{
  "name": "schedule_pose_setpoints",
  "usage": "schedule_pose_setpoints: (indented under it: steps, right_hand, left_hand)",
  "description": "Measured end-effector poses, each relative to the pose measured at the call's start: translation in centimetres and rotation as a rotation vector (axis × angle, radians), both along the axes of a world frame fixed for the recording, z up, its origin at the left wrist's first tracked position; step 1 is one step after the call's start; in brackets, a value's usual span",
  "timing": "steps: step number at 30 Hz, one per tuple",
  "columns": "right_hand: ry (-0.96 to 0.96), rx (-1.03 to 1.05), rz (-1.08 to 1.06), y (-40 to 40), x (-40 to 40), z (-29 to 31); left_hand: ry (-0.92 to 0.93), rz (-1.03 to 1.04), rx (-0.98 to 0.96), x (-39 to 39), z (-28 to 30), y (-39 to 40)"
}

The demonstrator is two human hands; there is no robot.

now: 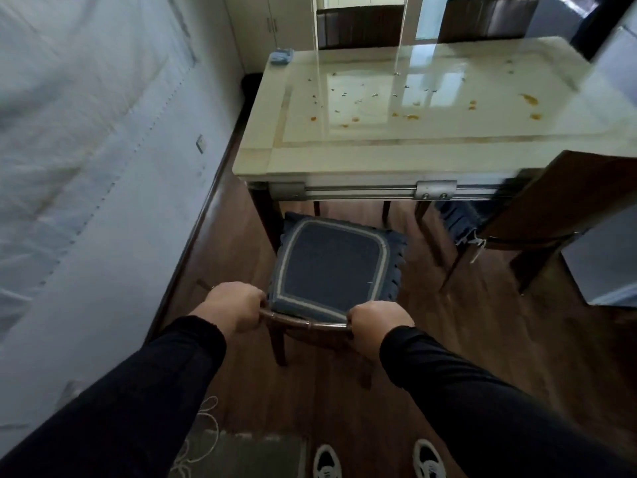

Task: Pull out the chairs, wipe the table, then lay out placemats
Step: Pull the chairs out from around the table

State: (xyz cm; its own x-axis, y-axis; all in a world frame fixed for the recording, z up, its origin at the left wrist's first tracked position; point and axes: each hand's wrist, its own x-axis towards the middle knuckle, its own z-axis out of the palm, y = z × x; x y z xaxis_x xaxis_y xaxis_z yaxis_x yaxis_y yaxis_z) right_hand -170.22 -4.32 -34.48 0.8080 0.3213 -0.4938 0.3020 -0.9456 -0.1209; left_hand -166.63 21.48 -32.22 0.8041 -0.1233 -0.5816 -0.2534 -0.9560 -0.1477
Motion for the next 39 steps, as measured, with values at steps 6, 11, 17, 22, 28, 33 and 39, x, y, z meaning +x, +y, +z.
schedule_pose_setpoints:
  steps: [6,11,17,22,28,33,39]
  right_hand:
    - [0.003,-0.020,0.032,-0.5,0.8,0.6]
    - [0.003,-0.034,0.001,-1.2,3.1,0.4]
    - [-0.030,-0.031,0.000,-2.3,6.0,-0.4]
    - [-0.045,-0.048,-0.003,-3.6,10.0,-0.4]
    - [-0.047,-0.054,0.004,-4.3,16.2,-0.5]
    - [-0.037,-0.063,0.018,-4.5,21.0,0.0]
    - [-0.019,-0.063,0.040,-5.1,26.3,-0.1]
  left_hand:
    - [0.022,-0.122,-0.015,1.9,-0.9,0.9]
    - [-0.007,-0.095,-0.041,3.6,-1.2,0.5]
    - [-0.001,-0.102,-0.083,6.1,-1.9,-0.4]
    - [-0.027,-0.080,-0.112,9.6,-2.3,-1.4]
    - [-0.032,-0.054,-0.122,15.2,-2.6,-2.0]
    - [-0.020,-0.029,-0.116,19.8,-2.4,-2.5]
    - [-0.007,0.013,-0.123,24.5,-2.5,-3.0]
